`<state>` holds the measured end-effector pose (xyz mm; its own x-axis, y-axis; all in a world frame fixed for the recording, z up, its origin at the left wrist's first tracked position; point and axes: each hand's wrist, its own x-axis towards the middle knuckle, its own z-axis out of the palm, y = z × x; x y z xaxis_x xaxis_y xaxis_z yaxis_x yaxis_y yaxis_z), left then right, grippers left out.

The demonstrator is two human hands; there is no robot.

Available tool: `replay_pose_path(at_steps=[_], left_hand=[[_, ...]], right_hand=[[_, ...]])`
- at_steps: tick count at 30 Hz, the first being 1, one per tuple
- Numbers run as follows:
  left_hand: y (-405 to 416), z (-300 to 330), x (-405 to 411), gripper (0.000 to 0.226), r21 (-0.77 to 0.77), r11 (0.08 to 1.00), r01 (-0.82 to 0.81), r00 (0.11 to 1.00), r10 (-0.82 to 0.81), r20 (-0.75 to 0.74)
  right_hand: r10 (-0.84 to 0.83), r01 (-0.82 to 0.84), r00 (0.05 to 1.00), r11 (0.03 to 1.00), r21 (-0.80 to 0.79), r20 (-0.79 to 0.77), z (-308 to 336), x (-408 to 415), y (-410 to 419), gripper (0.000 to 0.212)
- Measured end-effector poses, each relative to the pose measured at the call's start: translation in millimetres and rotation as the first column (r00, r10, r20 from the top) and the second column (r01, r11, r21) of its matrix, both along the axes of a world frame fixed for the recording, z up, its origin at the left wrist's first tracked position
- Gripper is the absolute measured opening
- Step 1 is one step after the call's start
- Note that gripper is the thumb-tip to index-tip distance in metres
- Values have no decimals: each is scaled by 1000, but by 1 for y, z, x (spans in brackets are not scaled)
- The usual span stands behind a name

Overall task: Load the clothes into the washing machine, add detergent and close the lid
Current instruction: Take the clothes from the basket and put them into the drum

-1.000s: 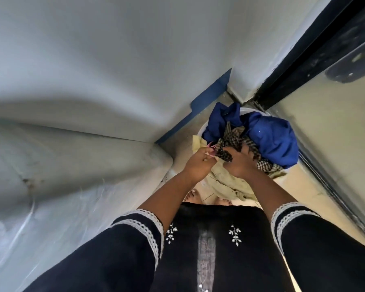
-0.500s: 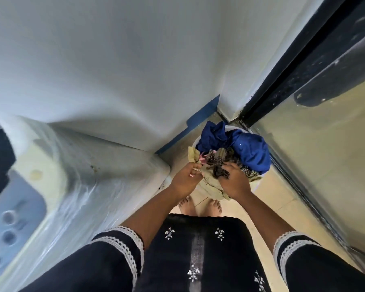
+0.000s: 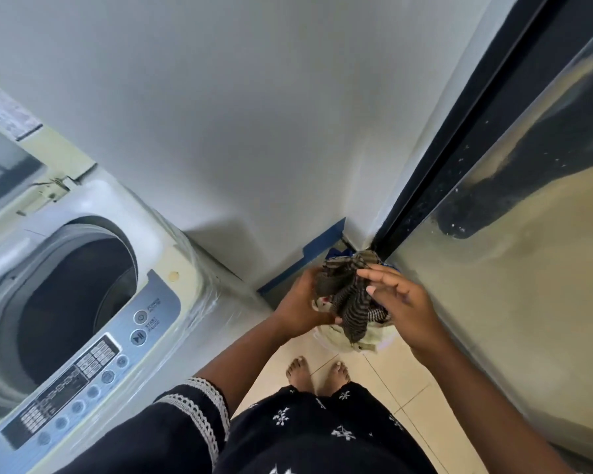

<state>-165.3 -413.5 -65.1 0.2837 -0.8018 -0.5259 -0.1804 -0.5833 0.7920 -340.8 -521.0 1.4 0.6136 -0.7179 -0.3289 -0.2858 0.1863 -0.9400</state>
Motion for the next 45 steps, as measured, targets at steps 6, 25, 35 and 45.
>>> replay_pose_path(at_steps=[6,25,35,45], left_hand=[[28,3,-12,95,-43,998,-40,994,44,100],[47,65,1,7,-374,902,-217,851,362,381],[64,110,-18,10,-453,889,-65,812,312,494],[75,152,-48,11,-588,696,-413,889,447,-96]], right_hand=[[-84,56,967,991,121,241,77,10,18,34],[-39,14,977,993,-120,-210,42,-23,22,34],[283,-405,896,839,-365,-343,58,-3,19,43],[418,-746,615,583,-321,-669,46,14,13,44]])
